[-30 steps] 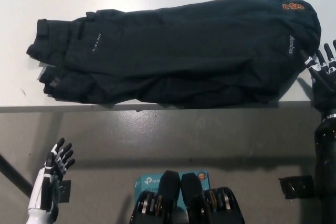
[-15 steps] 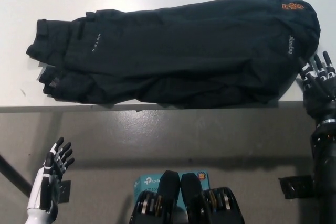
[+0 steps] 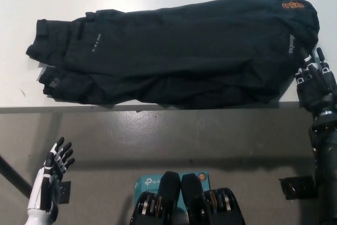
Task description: The robot grabs the right edges of the black jacket on the table, and folds it in half
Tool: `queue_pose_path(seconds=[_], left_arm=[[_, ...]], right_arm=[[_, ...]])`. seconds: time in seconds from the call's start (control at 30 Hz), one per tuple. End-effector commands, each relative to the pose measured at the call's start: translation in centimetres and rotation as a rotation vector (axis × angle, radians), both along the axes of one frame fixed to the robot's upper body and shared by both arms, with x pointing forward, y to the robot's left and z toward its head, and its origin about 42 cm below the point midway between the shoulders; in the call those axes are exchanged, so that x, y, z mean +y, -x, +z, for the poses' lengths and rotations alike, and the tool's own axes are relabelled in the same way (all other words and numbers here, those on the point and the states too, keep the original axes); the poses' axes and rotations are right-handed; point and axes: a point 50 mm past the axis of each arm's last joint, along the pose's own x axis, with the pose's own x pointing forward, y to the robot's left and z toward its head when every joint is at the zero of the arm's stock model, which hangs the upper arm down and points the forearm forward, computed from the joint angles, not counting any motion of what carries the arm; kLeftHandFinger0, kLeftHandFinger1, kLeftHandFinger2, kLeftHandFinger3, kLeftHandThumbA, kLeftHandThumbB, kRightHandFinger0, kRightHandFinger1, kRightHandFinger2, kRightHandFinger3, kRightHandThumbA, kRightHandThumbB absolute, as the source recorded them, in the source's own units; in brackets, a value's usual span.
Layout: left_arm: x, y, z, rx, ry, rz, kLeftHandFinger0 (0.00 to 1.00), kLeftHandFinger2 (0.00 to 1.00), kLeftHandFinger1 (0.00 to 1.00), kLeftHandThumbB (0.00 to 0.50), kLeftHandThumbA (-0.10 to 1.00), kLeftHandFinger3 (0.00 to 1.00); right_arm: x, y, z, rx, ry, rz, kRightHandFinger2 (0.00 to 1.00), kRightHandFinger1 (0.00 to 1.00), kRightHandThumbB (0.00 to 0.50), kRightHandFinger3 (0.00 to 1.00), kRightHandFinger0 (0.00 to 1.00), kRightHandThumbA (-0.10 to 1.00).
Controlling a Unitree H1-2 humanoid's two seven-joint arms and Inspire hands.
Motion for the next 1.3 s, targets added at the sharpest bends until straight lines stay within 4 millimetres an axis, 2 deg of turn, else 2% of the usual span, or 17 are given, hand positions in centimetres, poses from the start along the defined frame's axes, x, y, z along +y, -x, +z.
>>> queue_pose_path(seconds=[0.0,0.27,0.33,0.4,0.47,0.53,0.57,0.6,0.63,0.67,0.7,0.77,0.9,0.93,1.0,1.03,1.27], left_arm=[[0.2,-0.6,1.6,-0.082,-0.030,-0.021,1.00,1.00,1.00,0.164,1.00,1.00],[0.2,-0.9,1.8,-0.086,-0.032,-0.024,1.00,1.00,1.00,0.163,1.00,1.00],[0.3,-1.0,1.9,-0.089,-0.037,-0.026,1.00,1.00,1.00,0.157,1.00,1.00],[0.2,-1.0,2.0,-0.087,-0.048,-0.026,1.00,1.00,1.00,0.172,1.00,1.00],[0.3,-1.1,2.0,-0.086,-0.049,-0.025,1.00,1.00,1.00,0.172,1.00,1.00],[0.3,-1.3,2.0,-0.091,-0.050,-0.024,1.00,1.00,1.00,0.187,1.00,1.00],[0.2,-1.3,2.1,-0.093,-0.051,-0.024,1.00,1.00,1.00,0.187,1.00,1.00],[0.2,-1.4,2.1,-0.092,-0.053,-0.023,1.00,1.00,1.00,0.192,1.00,1.00],[0.3,-1.5,2.2,-0.093,-0.058,-0.022,1.00,1.00,1.00,0.193,1.00,1.00],[0.3,-1.5,2.3,-0.091,-0.054,-0.023,1.00,1.00,1.00,0.188,1.00,1.00],[0.3,-1.6,2.3,-0.093,-0.055,-0.024,1.00,1.00,1.00,0.187,1.00,1.00],[0.3,-1.6,2.5,-0.095,-0.055,-0.023,1.00,1.00,1.00,0.182,1.00,1.00],[0.4,-2.1,2.7,-0.104,-0.061,-0.025,1.00,1.00,1.00,0.184,1.00,1.00],[0.4,-2.3,2.9,-0.108,-0.061,-0.026,1.00,1.00,1.00,0.182,1.00,1.00],[0.4,-2.4,3.0,-0.107,-0.065,-0.026,1.00,1.00,1.00,0.180,1.00,1.00],[0.4,-2.4,3.0,-0.106,-0.065,-0.026,1.00,1.00,1.00,0.180,1.00,1.00],[0.4,-2.7,3.1,-0.114,-0.074,-0.037,1.00,1.00,1.00,0.182,1.00,1.00]], right_arm=[[1.4,-2.3,4.8,-0.135,-0.097,0.077,1.00,1.00,0.310,1.00,1.00,1.00],[2.7,-3.5,7.7,-0.138,-0.140,0.162,1.00,1.00,0.405,1.00,1.00,1.00],[3.1,-3.9,8.4,-0.086,-0.100,0.194,1.00,1.00,0.492,1.00,1.00,1.00],[3.4,-4.1,8.8,-0.051,-0.050,0.207,1.00,0.95,0.500,1.00,0.82,0.98],[3.8,-4.3,9.2,-0.016,0.068,0.236,0.93,0.70,0.500,0.97,0.52,0.94],[4.0,-4.6,9.5,-0.010,0.127,0.245,0.99,0.74,0.500,0.88,0.55,0.86],[4.0,-4.7,9.6,-0.001,0.145,0.238,1.00,0.99,0.500,0.98,0.69,0.81],[4.0,-5.0,9.8,0.024,0.177,0.233,0.96,0.67,0.447,0.81,0.46,0.59],[4.1,-5.4,10.0,0.058,0.224,0.224,0.77,0.46,0.426,0.77,0.27,0.51],[4.3,-5.5,10.2,0.062,0.232,0.199,0.55,0.22,0.360,0.67,0.02,0.19],[4.5,-5.5,10.4,0.068,0.243,0.188,0.43,0.08,0.321,0.54,0.00,0.04],[4.9,-5.5,10.9,0.085,0.300,0.158,0.34,0.00,0.223,0.69,0.00,-0.10],[4.9,-5.6,10.9,0.086,0.403,0.127,0.55,0.06,0.190,0.21,0.00,-0.10],[4.9,-5.7,11.0,0.086,0.407,0.125,0.58,0.10,0.175,0.31,0.00,-0.10],[4.9,-5.7,11.1,0.092,0.420,0.108,0.61,0.14,0.118,0.92,0.00,-0.10],[4.9,-5.7,11.0,0.093,0.422,0.104,0.62,0.16,0.115,0.99,0.00,-0.10],[4.2,-5.6,11.2,0.070,0.427,-0.038,0.76,0.30,0.094,0.92,0.00,-0.10]])
